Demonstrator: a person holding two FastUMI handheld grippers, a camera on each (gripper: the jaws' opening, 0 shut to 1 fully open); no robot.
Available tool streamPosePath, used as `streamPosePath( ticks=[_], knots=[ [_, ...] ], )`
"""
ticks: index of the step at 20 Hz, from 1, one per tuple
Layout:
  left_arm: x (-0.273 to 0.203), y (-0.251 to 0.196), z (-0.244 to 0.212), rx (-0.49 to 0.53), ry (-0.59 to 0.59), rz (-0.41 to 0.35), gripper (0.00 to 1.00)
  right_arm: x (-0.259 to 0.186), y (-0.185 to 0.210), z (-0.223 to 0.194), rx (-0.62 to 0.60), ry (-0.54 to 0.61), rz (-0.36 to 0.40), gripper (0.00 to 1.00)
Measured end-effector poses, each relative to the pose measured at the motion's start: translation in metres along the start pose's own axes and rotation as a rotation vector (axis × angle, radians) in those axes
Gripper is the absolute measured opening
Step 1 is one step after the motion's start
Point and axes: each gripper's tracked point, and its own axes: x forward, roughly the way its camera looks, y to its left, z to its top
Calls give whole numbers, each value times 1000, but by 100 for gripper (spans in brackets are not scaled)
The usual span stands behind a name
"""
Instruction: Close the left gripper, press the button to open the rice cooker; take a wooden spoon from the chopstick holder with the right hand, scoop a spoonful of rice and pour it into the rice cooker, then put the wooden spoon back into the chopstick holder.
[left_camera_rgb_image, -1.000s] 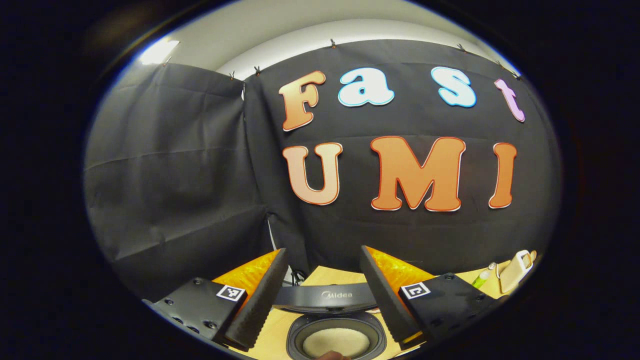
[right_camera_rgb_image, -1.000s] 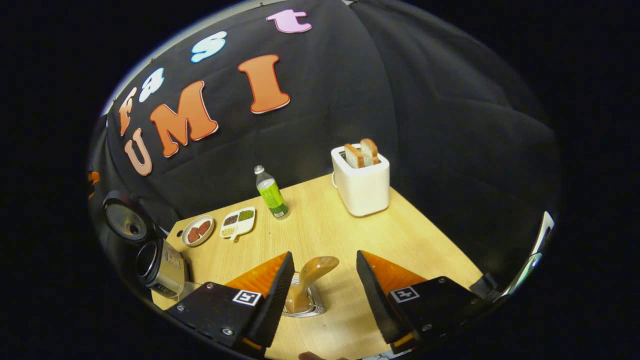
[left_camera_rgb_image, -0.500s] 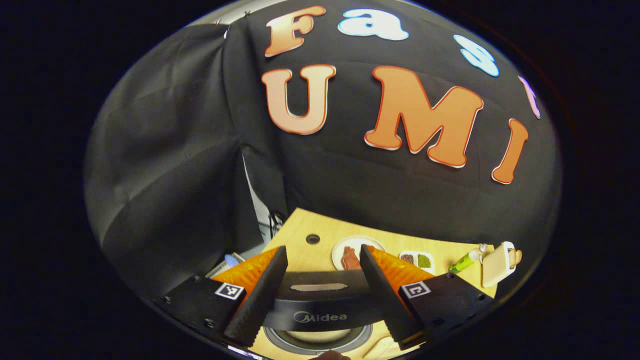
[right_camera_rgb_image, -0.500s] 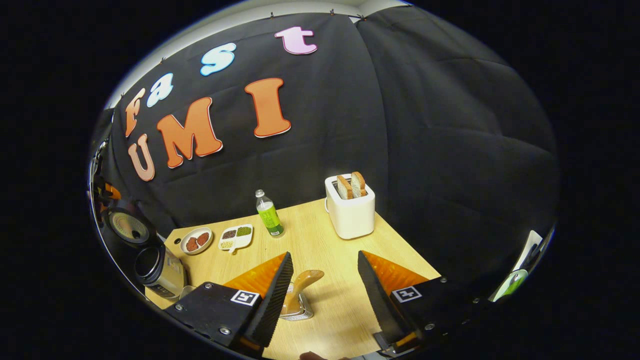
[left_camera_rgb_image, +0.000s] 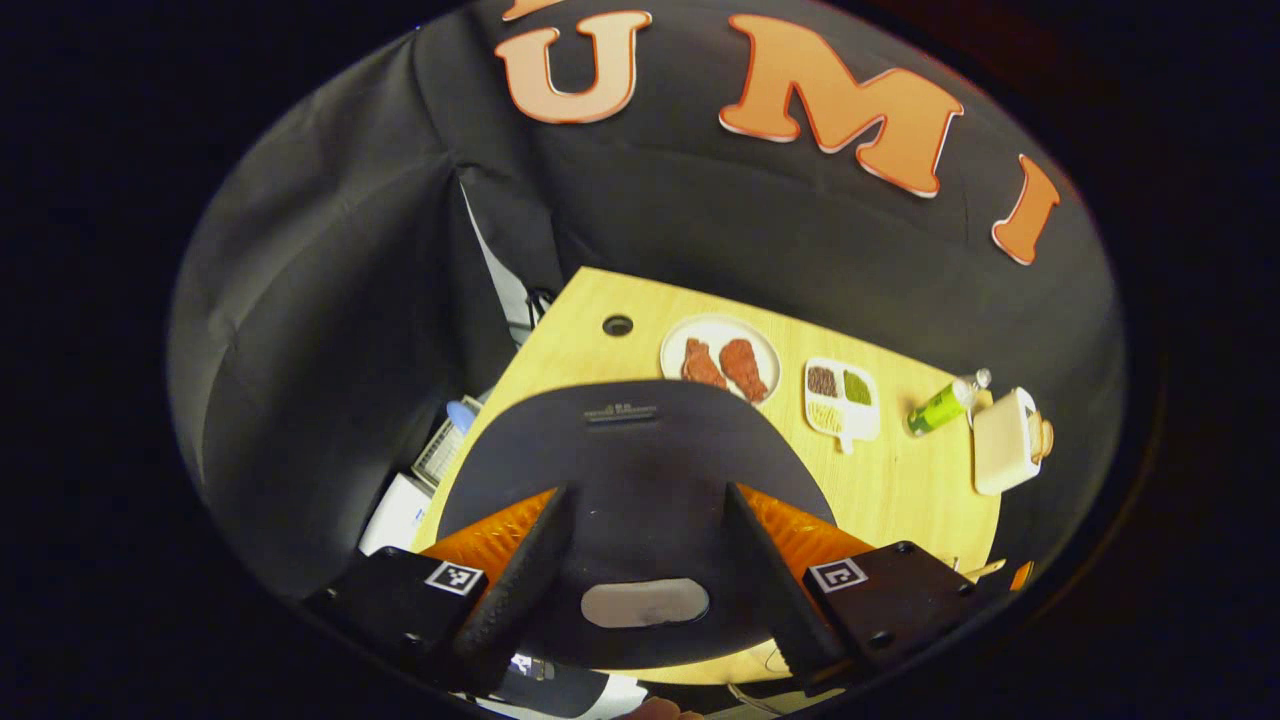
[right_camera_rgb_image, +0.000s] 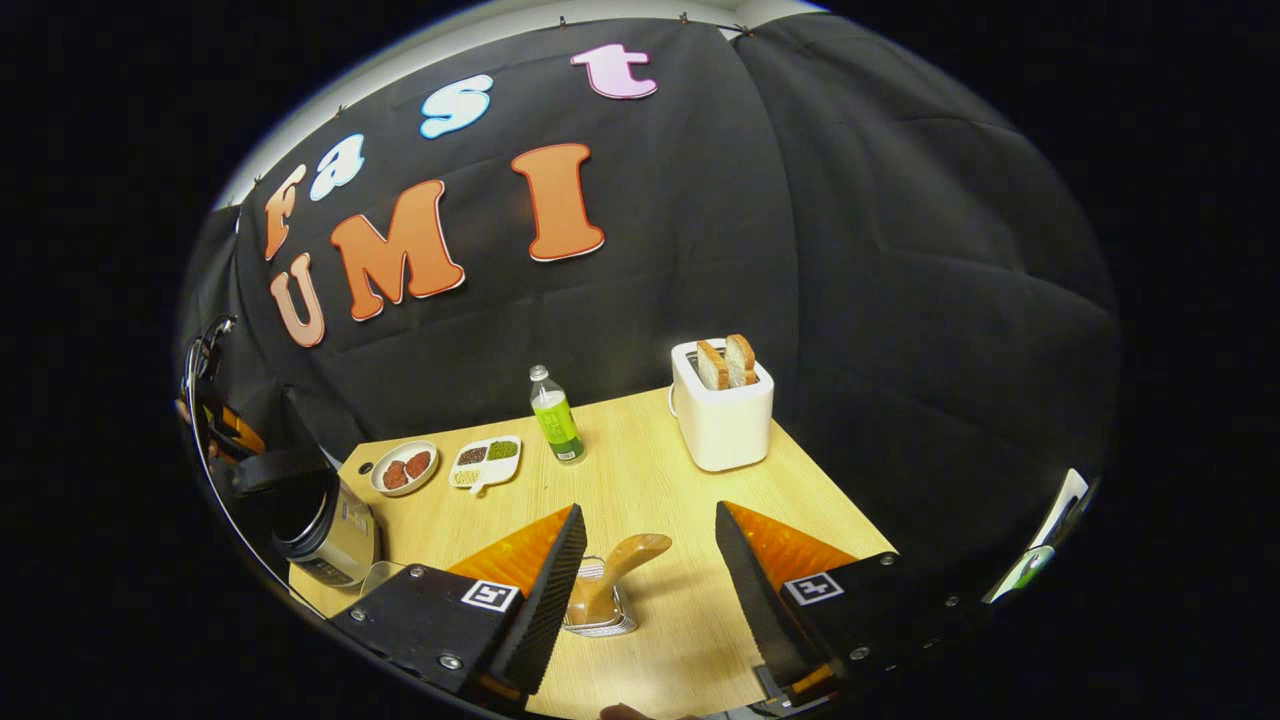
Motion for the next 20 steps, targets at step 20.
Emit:
streamPosePath(
  ticks=[20],
  knots=[
    [49,-8,-54,19,112,49,99,17,60,-2,-74,9,116,81]
  ],
)
